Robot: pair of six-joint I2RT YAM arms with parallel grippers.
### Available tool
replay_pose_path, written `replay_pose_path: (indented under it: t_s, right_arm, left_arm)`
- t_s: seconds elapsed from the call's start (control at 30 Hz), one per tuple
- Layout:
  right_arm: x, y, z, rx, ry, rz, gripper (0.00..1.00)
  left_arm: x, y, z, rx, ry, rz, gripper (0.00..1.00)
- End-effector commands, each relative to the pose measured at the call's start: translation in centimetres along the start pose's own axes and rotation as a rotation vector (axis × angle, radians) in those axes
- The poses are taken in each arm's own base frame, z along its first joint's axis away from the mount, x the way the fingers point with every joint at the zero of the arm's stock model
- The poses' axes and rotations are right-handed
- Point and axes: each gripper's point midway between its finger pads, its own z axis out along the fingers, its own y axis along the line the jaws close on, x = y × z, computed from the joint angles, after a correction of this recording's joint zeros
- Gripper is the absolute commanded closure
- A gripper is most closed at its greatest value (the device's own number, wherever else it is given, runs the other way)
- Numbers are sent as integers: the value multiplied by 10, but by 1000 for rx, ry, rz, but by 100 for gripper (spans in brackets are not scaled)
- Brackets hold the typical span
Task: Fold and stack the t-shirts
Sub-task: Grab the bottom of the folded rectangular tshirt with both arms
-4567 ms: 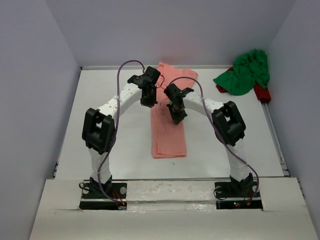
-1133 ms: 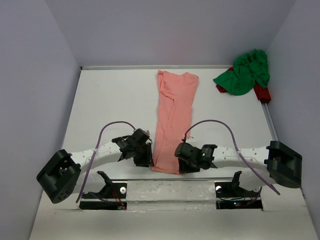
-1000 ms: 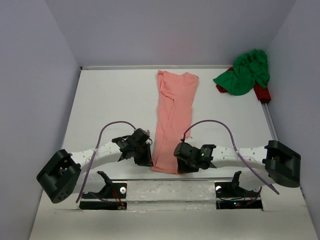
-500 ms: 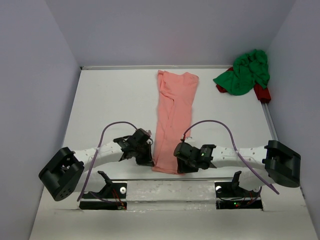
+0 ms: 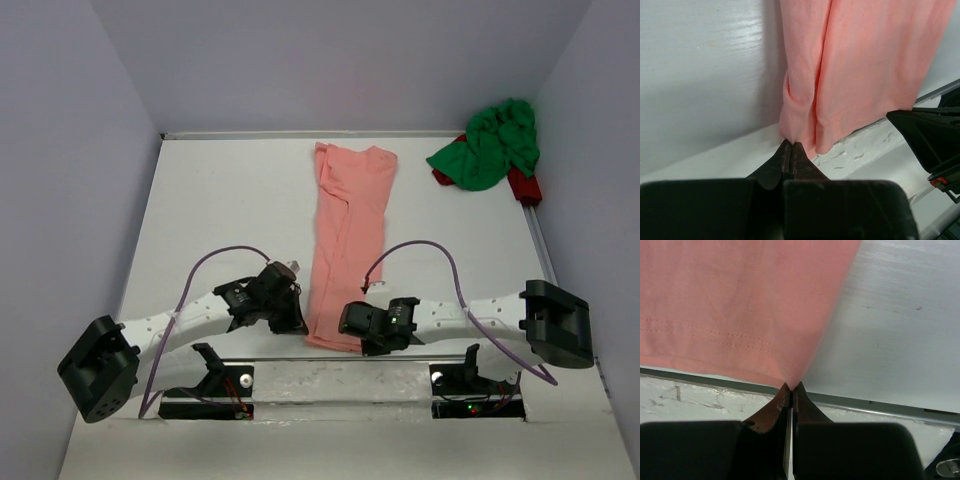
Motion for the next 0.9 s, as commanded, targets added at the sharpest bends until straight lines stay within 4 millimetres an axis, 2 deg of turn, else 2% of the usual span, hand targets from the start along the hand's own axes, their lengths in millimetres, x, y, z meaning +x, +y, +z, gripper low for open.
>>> replay_pose_path:
  t_s: [0.0,0.17,0.37,0.6,0.87]
  right_arm:
    - [-10,-9,-15,73,-82,45,100]
    - [-22,-16,-27,76,-138,94,100]
    - [-31,-20,-41,101,-177,79,100]
    - [-32,-15,-40,92,-175,64,100]
    - [-36,-14,-42,102,-189,58,100]
  left_arm:
    - [10,6,-8,-18,-1,-30,100]
    - [14,4,-14,-10,-9,-31,100]
    - [9,-4,-19,-3,-21,-20,100]
    - [5,-7,-17,-19,-19,6,100]
    - [-7,-26,-26,12,-45,65,100]
